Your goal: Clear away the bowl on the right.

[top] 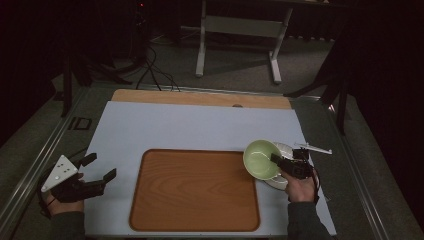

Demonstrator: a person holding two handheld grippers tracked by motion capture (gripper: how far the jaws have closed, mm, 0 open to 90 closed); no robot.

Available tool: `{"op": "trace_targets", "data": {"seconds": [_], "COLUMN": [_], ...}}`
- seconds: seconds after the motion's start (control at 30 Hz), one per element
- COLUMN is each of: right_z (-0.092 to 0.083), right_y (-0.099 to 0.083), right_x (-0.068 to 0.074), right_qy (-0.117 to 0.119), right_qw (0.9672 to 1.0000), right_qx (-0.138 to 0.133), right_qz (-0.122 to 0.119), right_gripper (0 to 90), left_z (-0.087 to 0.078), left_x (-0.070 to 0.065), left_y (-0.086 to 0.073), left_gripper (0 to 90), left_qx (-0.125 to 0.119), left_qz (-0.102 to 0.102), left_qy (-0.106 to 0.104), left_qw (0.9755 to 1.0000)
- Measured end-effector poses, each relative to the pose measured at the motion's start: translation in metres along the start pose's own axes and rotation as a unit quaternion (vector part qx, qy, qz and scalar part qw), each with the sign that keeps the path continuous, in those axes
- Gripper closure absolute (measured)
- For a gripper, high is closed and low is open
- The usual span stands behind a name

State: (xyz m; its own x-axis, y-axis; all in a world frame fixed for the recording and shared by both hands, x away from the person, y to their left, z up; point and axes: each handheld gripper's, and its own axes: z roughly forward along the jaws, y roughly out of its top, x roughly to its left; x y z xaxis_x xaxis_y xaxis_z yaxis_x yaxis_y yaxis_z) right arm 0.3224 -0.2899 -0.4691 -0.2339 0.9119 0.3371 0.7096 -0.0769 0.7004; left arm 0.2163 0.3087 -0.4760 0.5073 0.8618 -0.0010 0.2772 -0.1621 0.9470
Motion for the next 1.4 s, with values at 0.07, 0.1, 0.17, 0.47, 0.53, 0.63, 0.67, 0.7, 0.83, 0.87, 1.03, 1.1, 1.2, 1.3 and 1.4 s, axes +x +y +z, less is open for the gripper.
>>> {"op": "trace_targets", "data": {"seconds": [0.07,0.1,0.17,0.47,0.53,0.63,0.67,0.7,0.83,0.87,1.03,1.1,1.2,1.3,1.4], "right_z": [0.001,0.001,0.001,0.003,0.003,0.004,0.004,0.004,0.005,0.005,0.007,0.008,0.009,0.010,0.011], "right_y": [0.000,0.000,0.000,-0.001,-0.001,-0.001,-0.001,-0.001,-0.001,-0.001,-0.002,-0.002,-0.003,-0.003,-0.004], "right_x": [0.002,0.002,0.003,0.010,0.011,0.013,0.014,0.014,0.017,0.018,0.022,0.024,0.025,0.027,0.029], "right_qy": [0.000,0.001,0.002,0.006,0.006,0.007,0.007,0.007,0.009,0.010,0.012,0.013,0.014,0.014,0.016], "right_qw": [1.0000,1.0000,1.0000,0.9999,0.9999,0.9999,0.9998,0.9998,0.9998,0.9998,0.9996,0.9996,0.9995,0.9994,0.9993], "right_qx": [0.000,0.000,0.000,0.003,0.003,0.005,0.004,0.004,0.004,0.005,0.008,0.009,0.010,0.011,0.012], "right_qz": [-0.001,-0.003,-0.003,-0.012,-0.013,-0.015,-0.016,-0.017,-0.019,-0.019,-0.024,-0.025,-0.028,-0.030,-0.032], "right_gripper": [82.7,82.7,82.7,82.7,82.7,82.7,82.7,82.7,82.7,82.7,82.7,82.7,82.7,82.6,82.6], "left_z": [0.000,0.000,0.000,0.000,0.000,0.000,0.000,0.000,0.000,0.000,0.000,0.000,0.000,-0.001,0.000], "left_x": [0.000,0.000,0.000,0.000,0.000,0.000,0.000,0.000,0.000,0.000,0.000,0.000,0.000,0.000,0.000], "left_y": [0.000,0.000,0.000,0.000,0.000,0.000,0.000,0.000,0.000,0.000,0.000,0.000,0.000,0.000,0.000], "left_gripper": [15.2,15.2,15.2,15.2,15.2,15.2,15.2,15.2,15.2,15.2,15.2,15.2,15.2,15.2,15.2], "left_qx": [0.000,0.000,0.000,0.000,0.000,0.000,0.000,0.000,0.000,0.000,-0.001,-0.001,-0.001,-0.001,-0.001], "left_qz": [0.000,0.000,0.000,-0.001,0.000,0.000,-0.001,-0.001,-0.001,-0.001,-0.001,-0.001,-0.002,-0.002,-0.002], "left_qy": [0.000,0.000,0.000,0.001,0.000,0.001,0.001,0.001,0.001,0.001,0.002,0.002,0.002,0.002,0.002], "left_qw": [1.0000,1.0000,1.0000,1.0000,1.0000,1.0000,1.0000,1.0000,1.0000,1.0000,1.0000,1.0000,1.0000,1.0000,1.0000]}}
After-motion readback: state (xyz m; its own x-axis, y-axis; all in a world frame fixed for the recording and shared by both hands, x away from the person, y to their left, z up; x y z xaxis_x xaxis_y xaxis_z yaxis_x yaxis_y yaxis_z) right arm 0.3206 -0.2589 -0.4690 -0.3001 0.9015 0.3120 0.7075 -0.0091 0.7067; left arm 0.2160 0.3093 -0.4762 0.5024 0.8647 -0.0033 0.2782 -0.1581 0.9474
